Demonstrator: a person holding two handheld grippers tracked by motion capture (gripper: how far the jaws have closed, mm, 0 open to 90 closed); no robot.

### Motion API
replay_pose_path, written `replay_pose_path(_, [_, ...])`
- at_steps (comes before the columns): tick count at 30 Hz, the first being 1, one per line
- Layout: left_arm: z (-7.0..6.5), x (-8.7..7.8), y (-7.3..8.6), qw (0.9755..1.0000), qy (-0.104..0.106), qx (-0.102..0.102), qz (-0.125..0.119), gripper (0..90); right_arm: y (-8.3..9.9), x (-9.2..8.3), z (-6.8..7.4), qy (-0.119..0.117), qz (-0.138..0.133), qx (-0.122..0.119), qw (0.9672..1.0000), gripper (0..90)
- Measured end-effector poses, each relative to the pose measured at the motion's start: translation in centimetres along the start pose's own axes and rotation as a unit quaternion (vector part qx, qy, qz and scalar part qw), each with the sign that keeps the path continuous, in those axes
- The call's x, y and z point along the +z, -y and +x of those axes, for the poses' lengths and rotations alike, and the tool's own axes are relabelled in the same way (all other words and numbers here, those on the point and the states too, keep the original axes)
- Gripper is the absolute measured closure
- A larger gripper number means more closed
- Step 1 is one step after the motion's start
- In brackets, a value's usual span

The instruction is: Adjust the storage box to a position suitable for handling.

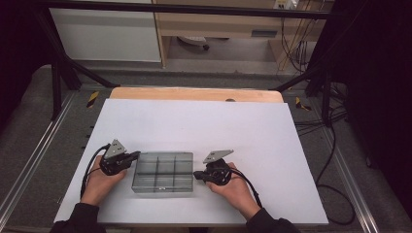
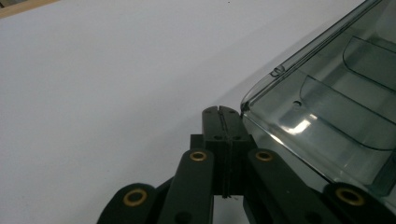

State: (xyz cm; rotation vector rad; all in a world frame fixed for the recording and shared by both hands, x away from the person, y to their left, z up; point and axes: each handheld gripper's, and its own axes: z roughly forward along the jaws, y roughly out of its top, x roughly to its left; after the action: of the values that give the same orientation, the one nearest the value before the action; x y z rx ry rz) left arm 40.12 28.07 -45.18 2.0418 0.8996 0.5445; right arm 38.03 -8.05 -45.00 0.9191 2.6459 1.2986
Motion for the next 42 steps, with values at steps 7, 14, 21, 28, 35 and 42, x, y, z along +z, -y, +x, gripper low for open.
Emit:
replay_pose_path(7, [0.0, -0.1, 0.0, 1.0000, 0.000, -0.002, 0.002, 90.0, 0.0, 0.0, 0.0, -0.001, -0.001, 0.002, 1.0000, 90.0])
replay_pose_path(14, [-0.1, -0.1, 0.0, 1.0000, -0.001, -0.004, 0.003, 90.0, 0.1, 0.1, 0.0, -0.002, 0.000, 0.000, 1.0000, 90.0])
replay_pose_path(21, [-0.6, -1.0, 0.1, 0.9995, -0.030, -0.014, 0.000, 90.0, 0.1, -1.4, -0.5, 0.013, -0.026, 0.003, 0.9996, 90.0])
replay_pose_path(28, [-0.9, -3.7, 1.1, 0.9965, -0.055, -0.056, -0.031, 88.7, 0.3, -3.2, -1.5, 0.033, -0.065, 0.011, 0.9973, 90.0])
replay_pose_path(35, [-1.5, -5.8, 1.5, 0.9931, -0.075, -0.072, -0.053, 67.0, -0.2, -4.2, -1.7, 0.074, -0.110, 0.025, 0.9908, 58.7])
replay_pose_path(42, [-2.2, -7.2, 1.4, 0.9897, -0.073, -0.097, -0.077, 25.6, -1.4, -4.7, -0.7, 0.104, -0.143, 0.019, 0.9840, 21.8])
